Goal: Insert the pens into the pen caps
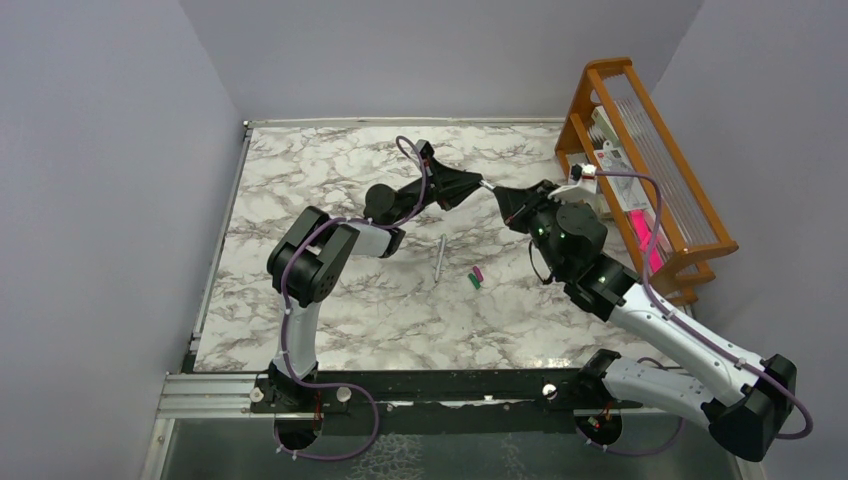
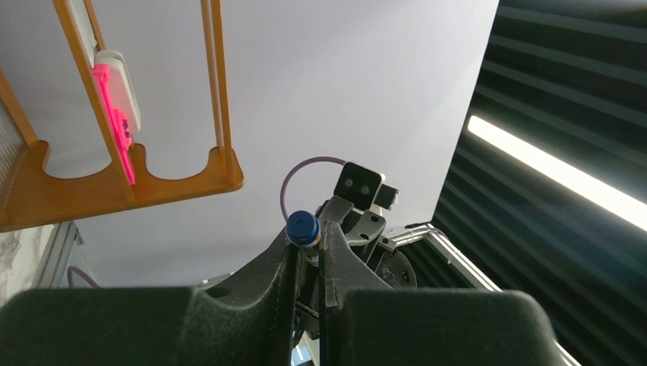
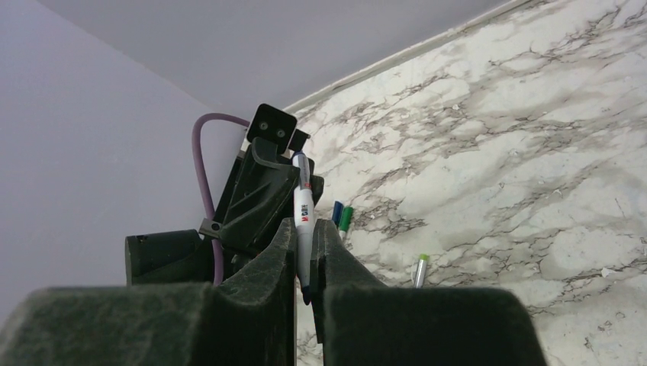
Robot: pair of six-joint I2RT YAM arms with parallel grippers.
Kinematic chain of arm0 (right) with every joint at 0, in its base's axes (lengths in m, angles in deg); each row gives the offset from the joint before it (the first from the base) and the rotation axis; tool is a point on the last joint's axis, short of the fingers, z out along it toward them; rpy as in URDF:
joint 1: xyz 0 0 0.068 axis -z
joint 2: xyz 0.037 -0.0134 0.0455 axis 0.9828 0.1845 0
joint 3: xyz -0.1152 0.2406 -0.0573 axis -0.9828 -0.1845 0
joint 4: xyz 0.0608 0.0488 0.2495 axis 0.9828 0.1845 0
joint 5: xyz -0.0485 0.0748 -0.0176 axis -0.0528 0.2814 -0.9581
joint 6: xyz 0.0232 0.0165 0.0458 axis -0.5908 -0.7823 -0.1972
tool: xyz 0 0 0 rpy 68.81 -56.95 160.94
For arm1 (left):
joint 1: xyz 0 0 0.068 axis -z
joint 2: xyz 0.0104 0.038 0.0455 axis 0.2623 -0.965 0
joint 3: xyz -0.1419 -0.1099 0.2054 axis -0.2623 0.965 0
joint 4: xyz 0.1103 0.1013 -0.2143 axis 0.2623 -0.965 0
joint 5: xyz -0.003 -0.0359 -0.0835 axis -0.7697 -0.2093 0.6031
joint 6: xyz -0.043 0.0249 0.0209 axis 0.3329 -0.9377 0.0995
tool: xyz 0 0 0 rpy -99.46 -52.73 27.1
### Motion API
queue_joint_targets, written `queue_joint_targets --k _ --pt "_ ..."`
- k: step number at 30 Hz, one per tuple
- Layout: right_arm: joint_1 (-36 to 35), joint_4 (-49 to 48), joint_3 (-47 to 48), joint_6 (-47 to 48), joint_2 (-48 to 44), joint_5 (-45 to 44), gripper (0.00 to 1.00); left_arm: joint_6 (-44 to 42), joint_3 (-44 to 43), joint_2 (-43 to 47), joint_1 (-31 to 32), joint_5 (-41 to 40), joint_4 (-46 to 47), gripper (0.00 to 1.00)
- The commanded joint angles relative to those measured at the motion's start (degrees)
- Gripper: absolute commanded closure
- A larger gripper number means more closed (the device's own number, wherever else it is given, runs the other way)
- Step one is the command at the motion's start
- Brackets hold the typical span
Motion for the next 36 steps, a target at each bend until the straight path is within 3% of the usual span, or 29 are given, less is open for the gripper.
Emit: queue_joint_targets --k 1,7,12,20,26,30,33,36 --pt "0.6 0.5 1.3 0.8 0.3 1.0 0.99 22.2 -3.2 0.7 0.6 1.6 13.7 0.87" --pt "0.9 7.5 5.7 4.1 0.8 1.4 0.99 18.0 -6.5 -0.9 -1.2 3.9 13.7 0.58" --pt "1.0 14.3 9.6 7.3 1.4 2.2 0.99 9.6 -11.3 -2.6 -6.0 10.5 13.9 0.5" --pt "1.0 19.7 12.5 14.5 0.9 8.8 0.99 -2.7 -10.6 -4.9 -15.4 15.8 13.8 0.49" --pt "1.0 30.2 21.9 19.4 8.0 17.6 0.99 -7.6 -13.7 -4.8 -16.4 22.9 13.7 0.49" --pt "1.8 34.2 29.1 21.9 13.7 26.1 0.99 -9.4 -14.7 -4.1 -16.5 27.8 13.7 0.5" --pt "3.3 39.0 35.3 24.3 19.7 36.4 0.99 -10.9 -12.9 -2.8 -16.6 31.0 13.8 0.59" --pt "3.8 42.5 38.8 26.6 23.6 43.7 0.99 -13.4 -9.4 -0.8 -16.8 32.7 13.8 0.62"
